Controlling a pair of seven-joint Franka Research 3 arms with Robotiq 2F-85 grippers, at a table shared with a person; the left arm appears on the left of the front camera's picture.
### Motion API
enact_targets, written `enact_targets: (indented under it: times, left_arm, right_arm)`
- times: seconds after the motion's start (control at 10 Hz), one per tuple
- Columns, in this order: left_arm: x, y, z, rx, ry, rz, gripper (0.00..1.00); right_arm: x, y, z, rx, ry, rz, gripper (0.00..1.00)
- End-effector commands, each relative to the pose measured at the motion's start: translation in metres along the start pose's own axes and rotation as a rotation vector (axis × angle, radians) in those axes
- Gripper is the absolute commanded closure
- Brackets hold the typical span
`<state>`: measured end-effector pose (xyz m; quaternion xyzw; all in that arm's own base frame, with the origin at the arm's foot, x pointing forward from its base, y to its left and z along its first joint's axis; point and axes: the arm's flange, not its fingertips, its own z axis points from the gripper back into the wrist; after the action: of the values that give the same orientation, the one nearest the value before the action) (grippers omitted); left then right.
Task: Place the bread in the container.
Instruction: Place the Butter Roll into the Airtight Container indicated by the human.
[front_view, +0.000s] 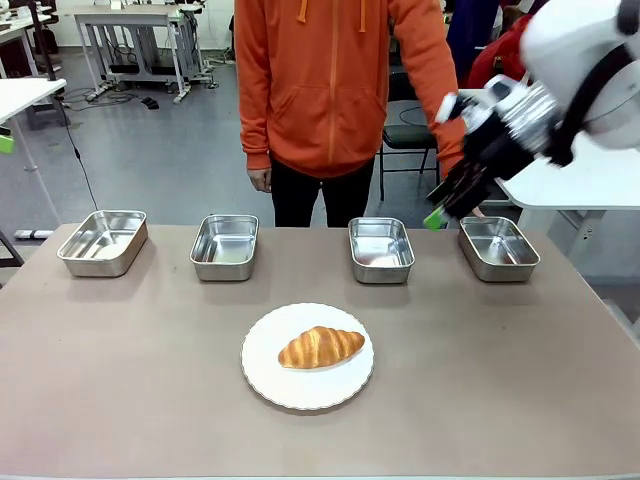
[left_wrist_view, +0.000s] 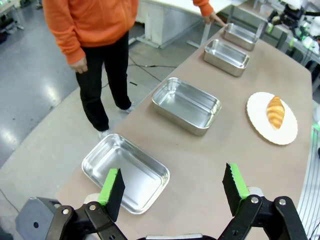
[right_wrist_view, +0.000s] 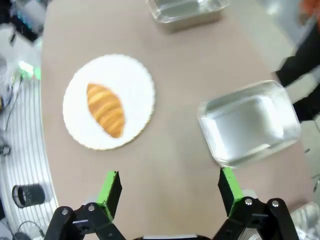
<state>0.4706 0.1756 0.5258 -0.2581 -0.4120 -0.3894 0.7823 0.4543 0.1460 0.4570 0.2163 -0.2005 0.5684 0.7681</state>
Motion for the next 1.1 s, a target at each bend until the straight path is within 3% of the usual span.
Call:
enact_targets:
  times: [0.0,0.1,0.2,0.7,1.0]
  left_arm:
    - [0.002,-0.001,0.003,0.000,-0.006,-0.005,0.00]
    - [0.002,-0.001,0.003,0.000,-0.006,-0.005,0.00]
    - [0.002,-0.001,0.003,0.000,-0.006,-0.005,0.00]
    - [0.002,-0.001,0.003,0.000,-0.006,-0.005,0.00]
    - [0.002,-0.001,0.003,0.000,-0.006,-0.005,0.00]
  right_arm:
    - [0.010,0.038,-0.032,0.043,0.104,0.104,0.00]
    - [0.012,0.049,-0.035,0.021,0.100,0.096,0.00]
    - [0.007,0.023,-0.028,0.050,0.051,0.053,0.00]
    - [0.004,0.025,-0.028,0.044,0.052,0.047,0.00]
    - [0.046,0.042,-0.087,0.104,0.136,0.225,0.00]
